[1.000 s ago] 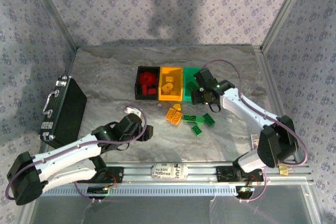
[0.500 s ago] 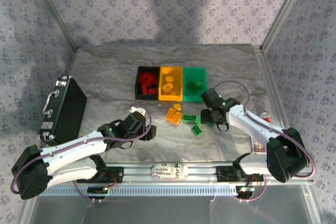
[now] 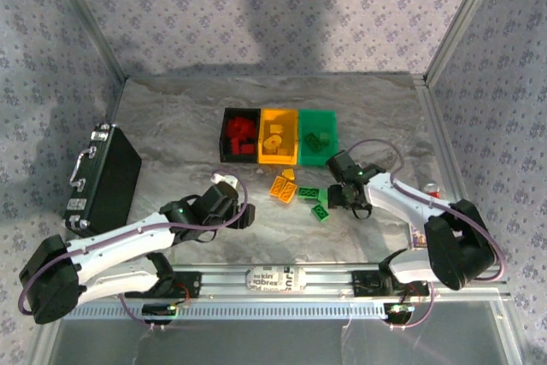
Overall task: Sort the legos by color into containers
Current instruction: Pick up the lego from the middle-right of the table.
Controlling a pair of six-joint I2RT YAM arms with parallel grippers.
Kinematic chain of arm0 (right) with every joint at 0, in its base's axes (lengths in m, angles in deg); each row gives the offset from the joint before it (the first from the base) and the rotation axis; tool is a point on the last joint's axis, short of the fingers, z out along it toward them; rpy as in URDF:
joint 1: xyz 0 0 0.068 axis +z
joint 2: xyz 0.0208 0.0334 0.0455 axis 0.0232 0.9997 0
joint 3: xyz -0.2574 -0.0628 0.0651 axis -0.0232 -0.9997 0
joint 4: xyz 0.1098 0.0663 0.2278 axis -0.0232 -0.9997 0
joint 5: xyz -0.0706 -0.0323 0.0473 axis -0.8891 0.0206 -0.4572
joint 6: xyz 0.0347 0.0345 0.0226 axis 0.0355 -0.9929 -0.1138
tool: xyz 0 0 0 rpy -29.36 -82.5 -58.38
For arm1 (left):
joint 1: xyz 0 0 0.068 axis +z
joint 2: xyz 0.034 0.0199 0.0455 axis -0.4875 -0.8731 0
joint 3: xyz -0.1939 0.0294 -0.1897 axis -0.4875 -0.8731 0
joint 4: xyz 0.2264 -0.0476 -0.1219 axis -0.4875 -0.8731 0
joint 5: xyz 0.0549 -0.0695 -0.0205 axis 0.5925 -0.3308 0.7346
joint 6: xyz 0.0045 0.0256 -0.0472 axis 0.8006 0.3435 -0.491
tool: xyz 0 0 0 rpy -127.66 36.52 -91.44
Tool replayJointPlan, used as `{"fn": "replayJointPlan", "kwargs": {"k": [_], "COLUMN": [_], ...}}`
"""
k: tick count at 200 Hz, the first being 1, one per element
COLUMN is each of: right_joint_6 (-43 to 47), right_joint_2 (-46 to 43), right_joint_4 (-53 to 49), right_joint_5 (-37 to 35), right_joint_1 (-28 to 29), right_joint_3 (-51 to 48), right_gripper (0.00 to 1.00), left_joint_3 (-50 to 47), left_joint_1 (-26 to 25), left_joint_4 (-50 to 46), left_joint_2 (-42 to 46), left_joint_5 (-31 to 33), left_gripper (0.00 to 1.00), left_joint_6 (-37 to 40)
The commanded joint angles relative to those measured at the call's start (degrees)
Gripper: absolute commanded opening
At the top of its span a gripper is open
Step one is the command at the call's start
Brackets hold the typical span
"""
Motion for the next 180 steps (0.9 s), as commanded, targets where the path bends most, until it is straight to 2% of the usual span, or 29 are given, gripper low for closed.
{"fn": "replayJointPlan", "kwargs": {"k": [1, 86, 154, 180], "right_joint_6": [1.9, 4.9, 3.4, 2.1], "right_joint_2": [1.8, 7.4, 6.1, 3.7], "right_joint_4": [1.9, 4.0, 3.4, 2.7], "right_joint_5": [1.7, 3.4, 2.6, 2.2], "right_joint_1": [-1.3, -3.4, -2.5, -1.7], "right_joint_3": [0.9, 3.8, 2.9, 1.9], "right_gripper": [0.74, 0.68, 0.39, 0.32], "left_joint_3": [1.3, 0.9, 0.6, 0.7], "left_joint_1": [-0.5, -0.5, -0.5, -0.6], "left_joint_4": [0.8, 0.8, 0.8, 1.1], "left_joint_2": [0.2, 0.5, 0.8, 0.6], "left_joint_5": [-0.4, -0.1, 0.2, 0.2], "left_gripper": [0.80, 0.80, 0.80, 0.80], "left_joint_6": [0.3, 0.1, 0.1, 0.2]}}
